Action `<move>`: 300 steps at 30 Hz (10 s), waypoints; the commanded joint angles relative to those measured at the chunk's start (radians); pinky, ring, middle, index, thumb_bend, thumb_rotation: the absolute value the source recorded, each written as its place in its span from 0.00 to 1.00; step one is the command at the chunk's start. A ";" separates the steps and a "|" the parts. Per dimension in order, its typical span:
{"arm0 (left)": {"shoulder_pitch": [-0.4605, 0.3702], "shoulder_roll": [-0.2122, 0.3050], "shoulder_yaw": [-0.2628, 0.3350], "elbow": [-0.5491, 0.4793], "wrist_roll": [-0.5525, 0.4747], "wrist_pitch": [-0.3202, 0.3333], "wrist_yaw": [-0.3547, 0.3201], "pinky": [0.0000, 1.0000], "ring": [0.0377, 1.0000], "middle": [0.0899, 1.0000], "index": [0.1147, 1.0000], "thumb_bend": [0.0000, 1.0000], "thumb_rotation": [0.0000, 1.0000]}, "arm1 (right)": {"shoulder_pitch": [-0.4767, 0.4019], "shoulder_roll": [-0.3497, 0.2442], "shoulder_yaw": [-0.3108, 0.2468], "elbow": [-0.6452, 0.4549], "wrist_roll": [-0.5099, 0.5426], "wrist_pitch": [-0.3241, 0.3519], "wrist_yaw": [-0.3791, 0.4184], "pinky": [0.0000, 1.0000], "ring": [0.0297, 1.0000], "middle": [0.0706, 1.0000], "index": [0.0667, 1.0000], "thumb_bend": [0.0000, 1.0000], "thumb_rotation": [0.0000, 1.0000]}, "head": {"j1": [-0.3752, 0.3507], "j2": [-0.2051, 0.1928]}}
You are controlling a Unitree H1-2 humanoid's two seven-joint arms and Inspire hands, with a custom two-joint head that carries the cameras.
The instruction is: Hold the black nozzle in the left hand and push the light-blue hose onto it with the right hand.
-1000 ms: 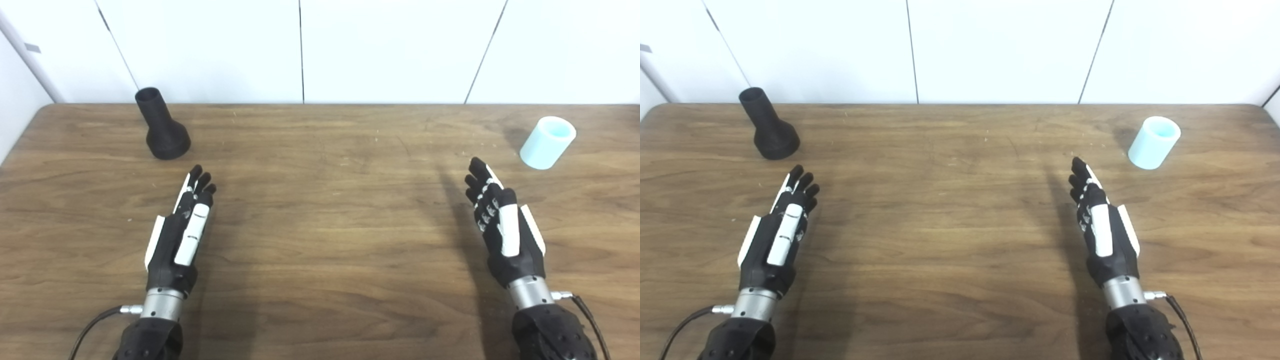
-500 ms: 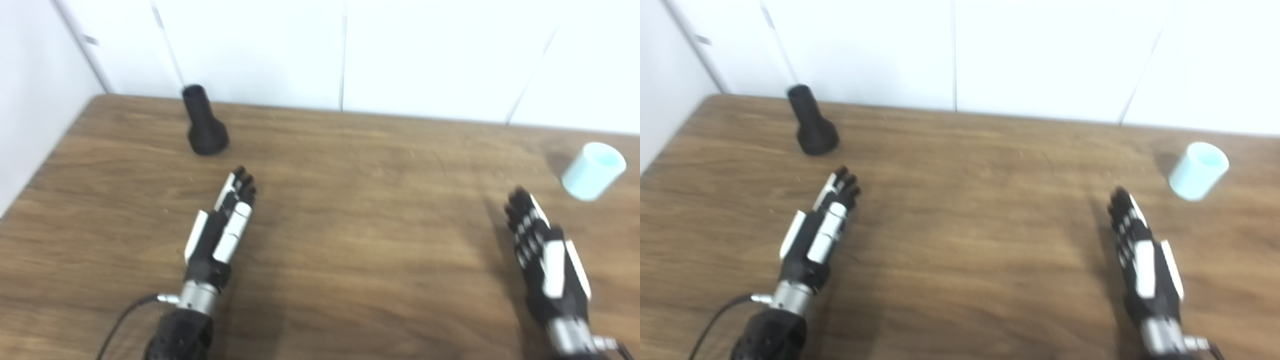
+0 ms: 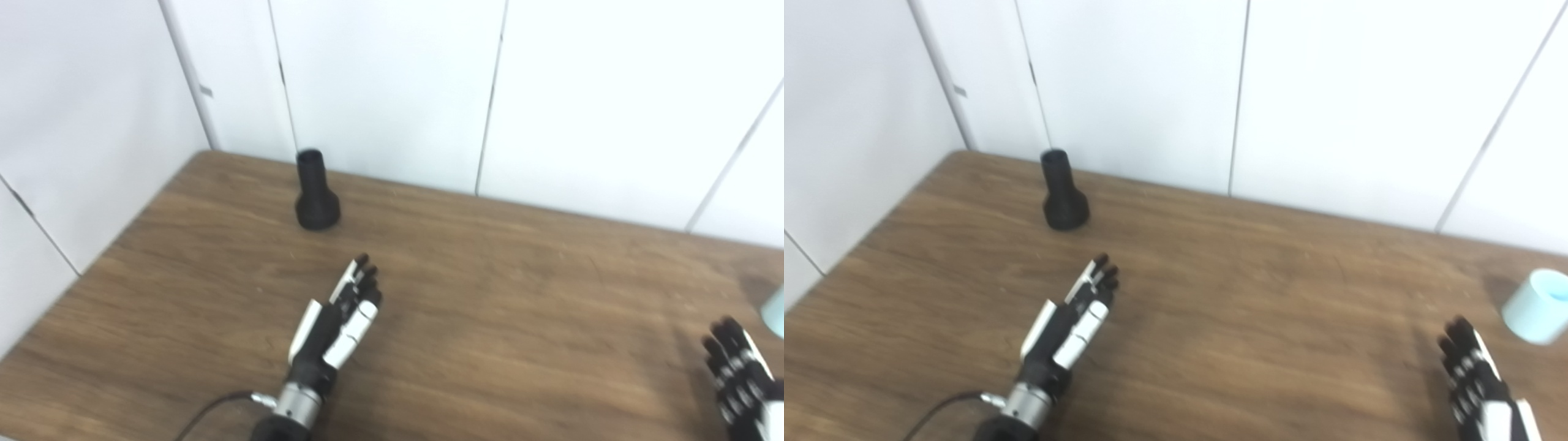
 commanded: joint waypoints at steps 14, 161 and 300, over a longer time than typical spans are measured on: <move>0.003 -0.063 -0.010 0.051 0.009 -0.067 0.021 0.96 0.95 0.95 0.96 0.44 0.77 | -0.010 -0.003 -0.007 0.063 0.025 -0.032 0.023 1.00 1.00 0.99 1.00 0.52 1.00 | 0.008 -0.041; -0.745 0.387 -0.135 0.728 0.555 0.339 -0.032 1.00 0.94 0.88 0.82 0.97 0.29 | 0.009 0.004 0.005 0.047 -0.042 0.006 0.005 0.86 0.85 0.84 0.96 0.55 1.00 | -0.034 -0.001; -0.194 0.119 -0.387 -0.065 0.740 0.239 -0.335 1.00 0.57 0.46 0.41 0.52 0.00 | -0.007 0.079 0.082 -0.345 -0.214 0.321 -0.097 0.86 0.78 0.77 0.91 0.57 1.00 | -0.472 0.261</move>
